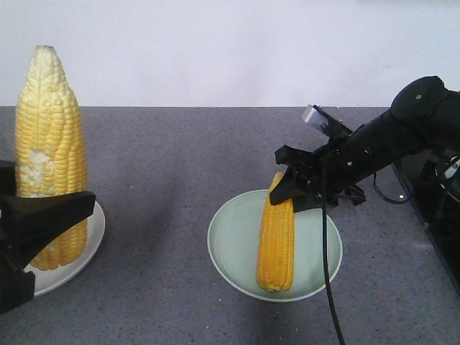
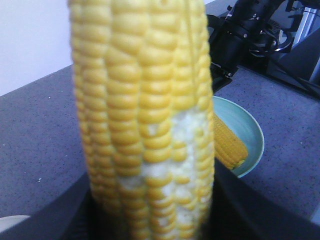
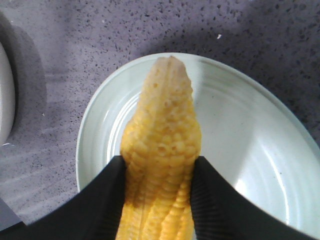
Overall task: Distribute corn equally
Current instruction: 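Lower the cob onto the green plate with the right gripper, then open the right gripper and lift it away from the cob, then lower the left-held cob onto the cream plate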
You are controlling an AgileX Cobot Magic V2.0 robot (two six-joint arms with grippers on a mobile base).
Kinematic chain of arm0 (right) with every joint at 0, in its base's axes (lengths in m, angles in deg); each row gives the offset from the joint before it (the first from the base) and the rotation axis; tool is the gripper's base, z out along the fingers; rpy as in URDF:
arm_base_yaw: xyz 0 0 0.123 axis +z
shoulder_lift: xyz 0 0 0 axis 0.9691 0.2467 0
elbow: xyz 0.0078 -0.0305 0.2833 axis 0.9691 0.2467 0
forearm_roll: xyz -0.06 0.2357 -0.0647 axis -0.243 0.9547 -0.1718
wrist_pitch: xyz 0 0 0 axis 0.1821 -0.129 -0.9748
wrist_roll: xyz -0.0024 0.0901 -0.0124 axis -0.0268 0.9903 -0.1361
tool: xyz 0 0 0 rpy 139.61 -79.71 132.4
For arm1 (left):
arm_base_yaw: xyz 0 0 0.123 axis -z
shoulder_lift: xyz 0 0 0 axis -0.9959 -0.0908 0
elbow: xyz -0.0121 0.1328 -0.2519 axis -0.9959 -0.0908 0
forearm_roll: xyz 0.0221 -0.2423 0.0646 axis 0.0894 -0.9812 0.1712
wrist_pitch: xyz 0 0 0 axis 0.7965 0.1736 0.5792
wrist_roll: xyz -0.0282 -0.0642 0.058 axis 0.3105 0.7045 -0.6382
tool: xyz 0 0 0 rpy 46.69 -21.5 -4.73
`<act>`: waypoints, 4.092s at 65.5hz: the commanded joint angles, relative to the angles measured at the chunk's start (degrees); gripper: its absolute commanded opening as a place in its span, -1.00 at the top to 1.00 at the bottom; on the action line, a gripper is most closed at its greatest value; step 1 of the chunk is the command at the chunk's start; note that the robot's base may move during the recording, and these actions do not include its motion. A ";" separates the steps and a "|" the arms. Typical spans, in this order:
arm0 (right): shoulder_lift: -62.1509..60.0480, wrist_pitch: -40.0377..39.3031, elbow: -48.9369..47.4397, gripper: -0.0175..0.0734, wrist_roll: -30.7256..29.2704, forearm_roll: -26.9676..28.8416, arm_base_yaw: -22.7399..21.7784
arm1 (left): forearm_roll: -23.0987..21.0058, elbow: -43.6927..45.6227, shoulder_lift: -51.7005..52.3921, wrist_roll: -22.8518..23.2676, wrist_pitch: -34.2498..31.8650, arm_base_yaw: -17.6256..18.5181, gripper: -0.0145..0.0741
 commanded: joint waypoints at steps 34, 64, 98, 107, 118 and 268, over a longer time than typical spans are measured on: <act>-1.90 -4.23 -1.88 -0.56 -0.80 1.41 -0.20 | -1.61 1.56 0.47 0.06 -3.44 -0.03 0.14; -21.23 -12.09 3.35 -0.56 -4.49 -9.59 3.30 | -1.61 1.56 0.47 0.06 -3.44 -0.03 0.14; -41.93 -20.67 20.10 -0.49 3.83 -26.60 21.08 | -1.57 1.56 0.47 0.01 -3.48 -0.03 0.14; -44.05 -20.58 23.03 -0.45 6.74 -30.29 21.57 | -1.57 1.56 0.47 0.01 -3.48 -0.03 0.14; -44.63 -20.58 24.58 -0.42 6.87 -30.23 21.57 | -1.57 1.56 0.47 0.01 -4.39 -0.03 0.14; -44.63 -18.14 24.58 -0.41 6.63 -30.08 21.57 | 26.32 17.57 -43.47 21.14 18.86 -20.94 0.12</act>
